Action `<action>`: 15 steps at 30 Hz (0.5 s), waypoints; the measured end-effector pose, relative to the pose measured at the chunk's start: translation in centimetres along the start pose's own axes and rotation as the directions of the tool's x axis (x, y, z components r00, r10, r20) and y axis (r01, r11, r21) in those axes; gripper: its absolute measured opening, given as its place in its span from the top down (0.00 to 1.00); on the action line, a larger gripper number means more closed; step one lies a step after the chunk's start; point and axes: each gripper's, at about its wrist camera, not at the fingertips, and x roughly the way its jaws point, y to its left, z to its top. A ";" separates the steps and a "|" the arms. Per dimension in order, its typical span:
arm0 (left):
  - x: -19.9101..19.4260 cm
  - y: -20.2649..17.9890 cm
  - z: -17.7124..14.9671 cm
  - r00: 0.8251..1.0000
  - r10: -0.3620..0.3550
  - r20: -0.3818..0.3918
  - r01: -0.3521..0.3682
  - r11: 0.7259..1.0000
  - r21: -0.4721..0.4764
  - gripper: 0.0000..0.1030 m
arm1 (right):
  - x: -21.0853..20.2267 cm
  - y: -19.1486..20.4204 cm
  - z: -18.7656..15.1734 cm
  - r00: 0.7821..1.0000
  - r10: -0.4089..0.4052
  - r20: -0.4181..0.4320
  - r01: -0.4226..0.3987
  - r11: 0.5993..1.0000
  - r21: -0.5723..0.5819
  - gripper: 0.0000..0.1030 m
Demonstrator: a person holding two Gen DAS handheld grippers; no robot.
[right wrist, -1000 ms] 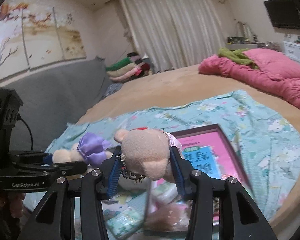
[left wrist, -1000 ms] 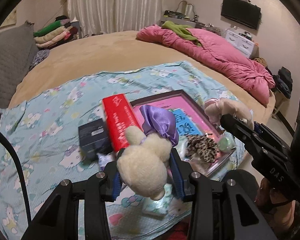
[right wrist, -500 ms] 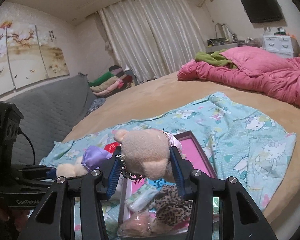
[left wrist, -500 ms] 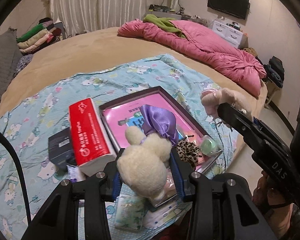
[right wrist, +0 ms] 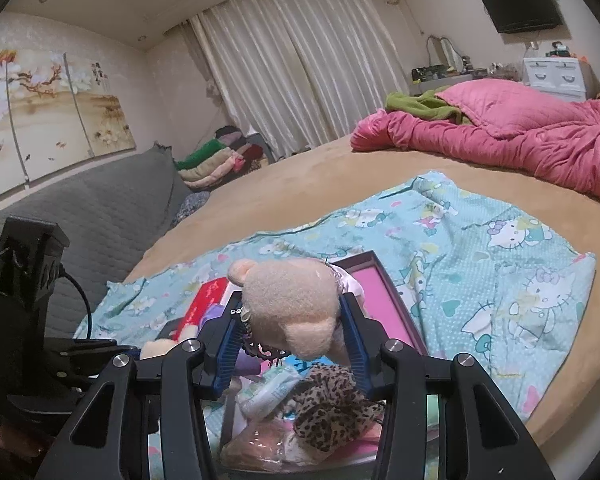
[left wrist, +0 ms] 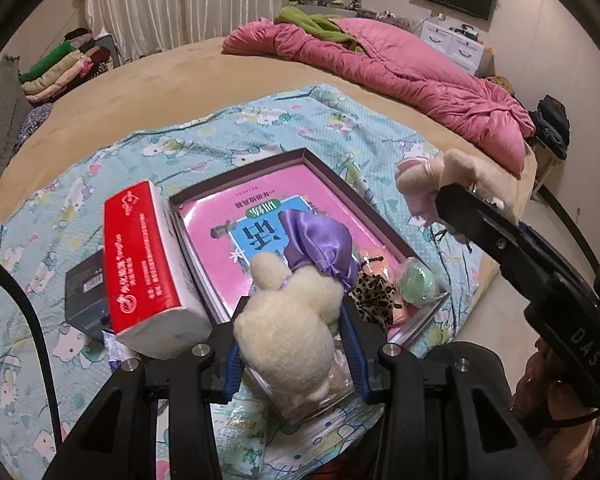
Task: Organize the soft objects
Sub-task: 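Carry both plush bears with both grippers over the pink book box, then lower and release the cream bear with the left gripper while the right releases the pink bear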
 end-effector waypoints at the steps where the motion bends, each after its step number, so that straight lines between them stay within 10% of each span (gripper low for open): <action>1: 0.4 0.0 -0.1 1.000 0.000 -0.006 0.000 1.000 -0.001 0.59 | 0.1 -0.1 -0.1 1.000 -0.002 -0.001 0.002 1.000 0.001 0.53; 15: 5.1 -0.6 -0.8 0.997 -0.043 -0.071 0.043 0.999 0.000 0.59 | 1.8 -1.9 -0.8 0.998 -0.052 -0.025 0.052 0.999 0.003 0.53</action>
